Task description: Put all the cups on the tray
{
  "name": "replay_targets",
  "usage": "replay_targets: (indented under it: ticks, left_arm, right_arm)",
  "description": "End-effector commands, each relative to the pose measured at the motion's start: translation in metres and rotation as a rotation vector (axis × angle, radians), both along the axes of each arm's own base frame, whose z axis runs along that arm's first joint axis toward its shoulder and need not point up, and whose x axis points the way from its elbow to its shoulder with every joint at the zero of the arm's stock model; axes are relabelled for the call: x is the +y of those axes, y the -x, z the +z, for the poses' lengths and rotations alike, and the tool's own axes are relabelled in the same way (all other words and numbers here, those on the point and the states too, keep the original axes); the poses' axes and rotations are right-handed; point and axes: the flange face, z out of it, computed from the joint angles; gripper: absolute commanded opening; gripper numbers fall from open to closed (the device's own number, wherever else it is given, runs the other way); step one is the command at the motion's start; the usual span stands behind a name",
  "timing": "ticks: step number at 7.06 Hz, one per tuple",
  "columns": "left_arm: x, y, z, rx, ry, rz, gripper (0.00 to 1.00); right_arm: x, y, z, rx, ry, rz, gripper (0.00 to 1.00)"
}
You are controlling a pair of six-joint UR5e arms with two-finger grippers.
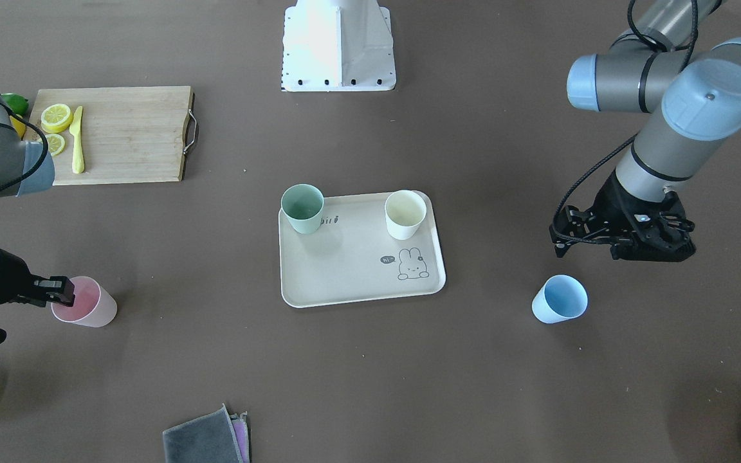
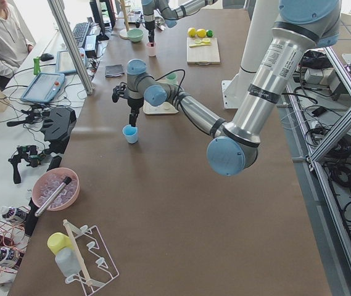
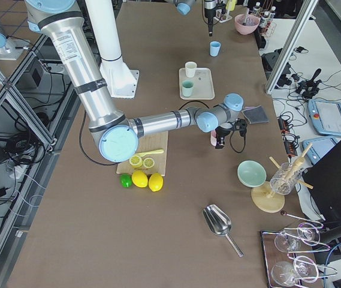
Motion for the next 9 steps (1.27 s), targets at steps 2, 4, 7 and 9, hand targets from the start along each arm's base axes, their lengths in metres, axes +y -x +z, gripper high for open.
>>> replay_targets:
  ticks: [2, 4, 7, 9]
  left_arm:
    - [-0.024, -0.005, 0.052, -0.043, 0.052, 0.002, 0.88]
    - [-0.038, -0.029, 0.051, 0.006, 0.072, -0.049, 0.86]
    - [-0.03, -0.059, 0.063, 0.03, 0.077, -0.039, 0.28]
    - [-0.028, -0.072, 0.033, 0.063, 0.079, -0.047, 0.0]
  right_arm:
    - [-0.008, 0.027, -0.074, -0.09, 0.021, 0.024, 0.0]
    - [-0.011, 0.086, -0.168, -0.154, 0.089, 0.093, 0.0]
    - [0.024, 0.17, -0.244, -0.189, 0.139, 0.114, 0.0]
    - [0.053, 0.213, -0.255, -0.182, 0.125, 0.082, 0.0]
